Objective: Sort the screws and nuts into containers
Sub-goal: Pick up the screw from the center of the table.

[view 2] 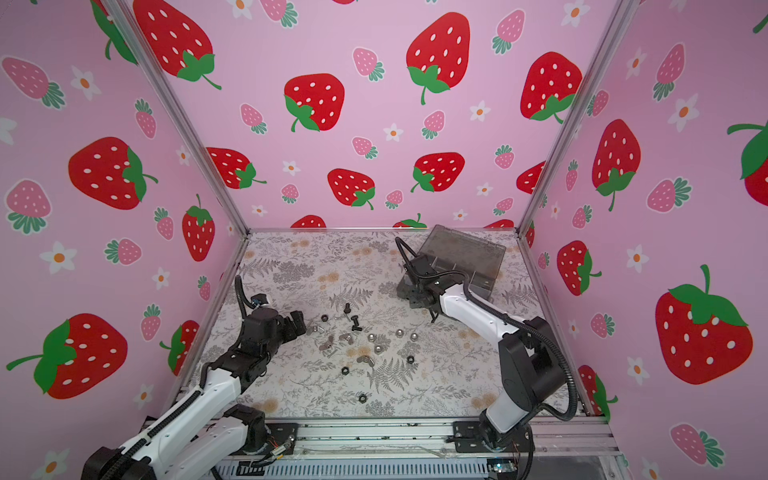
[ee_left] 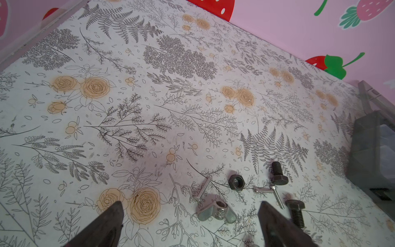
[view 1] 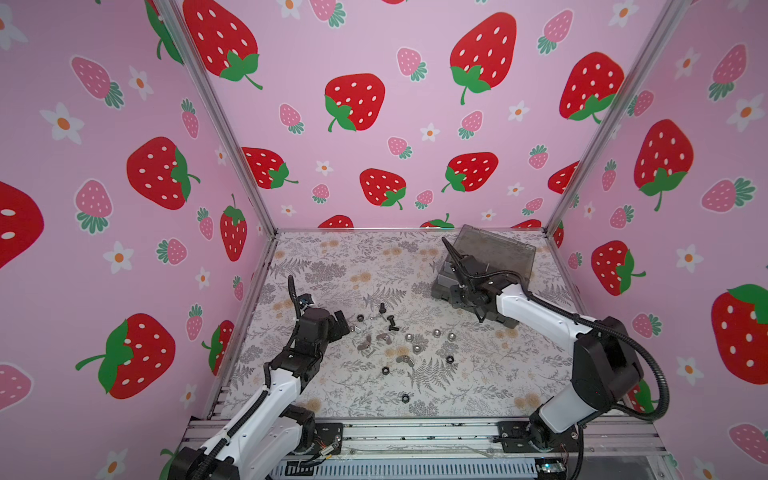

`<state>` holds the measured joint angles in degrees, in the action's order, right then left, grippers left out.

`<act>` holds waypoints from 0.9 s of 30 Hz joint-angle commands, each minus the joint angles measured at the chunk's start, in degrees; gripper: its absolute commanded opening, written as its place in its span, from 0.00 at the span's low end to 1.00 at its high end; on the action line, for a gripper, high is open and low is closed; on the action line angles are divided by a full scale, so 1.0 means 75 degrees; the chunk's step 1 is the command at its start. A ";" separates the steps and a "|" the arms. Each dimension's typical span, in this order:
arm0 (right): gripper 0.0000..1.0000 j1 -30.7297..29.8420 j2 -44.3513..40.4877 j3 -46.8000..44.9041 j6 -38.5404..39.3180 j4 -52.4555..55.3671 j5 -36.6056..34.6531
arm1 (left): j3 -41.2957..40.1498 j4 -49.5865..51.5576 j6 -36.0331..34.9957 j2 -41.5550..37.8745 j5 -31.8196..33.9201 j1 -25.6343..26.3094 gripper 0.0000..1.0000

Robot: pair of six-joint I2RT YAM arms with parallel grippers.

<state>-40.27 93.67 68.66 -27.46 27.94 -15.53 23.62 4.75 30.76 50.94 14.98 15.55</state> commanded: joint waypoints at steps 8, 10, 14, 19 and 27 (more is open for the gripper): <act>0.43 -0.1201 0.1924 0.1716 -0.0120 -0.0413 0.1096 | 0.0244 -0.0040 0.0460 0.0116 0.0231 0.0026 0.99; 0.43 -0.1305 0.2319 0.2083 -0.0122 -0.0342 0.1258 | 0.0311 -0.0175 0.0384 0.0243 0.0106 0.0014 0.99; 0.45 -0.1573 0.2801 0.2508 -0.0082 -0.0423 0.1213 | 0.0531 0.0010 0.0347 0.0436 0.0203 0.0012 0.99; 0.45 -0.1696 0.3286 0.3107 -0.0033 -0.0342 0.1224 | 0.0465 0.0046 0.0278 0.0430 0.0121 0.0016 0.99; 0.47 -0.1939 0.3796 0.3662 0.0099 -0.0074 0.1233 | 0.0260 0.0071 0.0376 0.0148 0.0270 0.0004 0.99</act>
<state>-53.45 120.70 94.52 -27.18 24.91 -6.15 25.32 4.56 32.84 52.90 15.42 15.55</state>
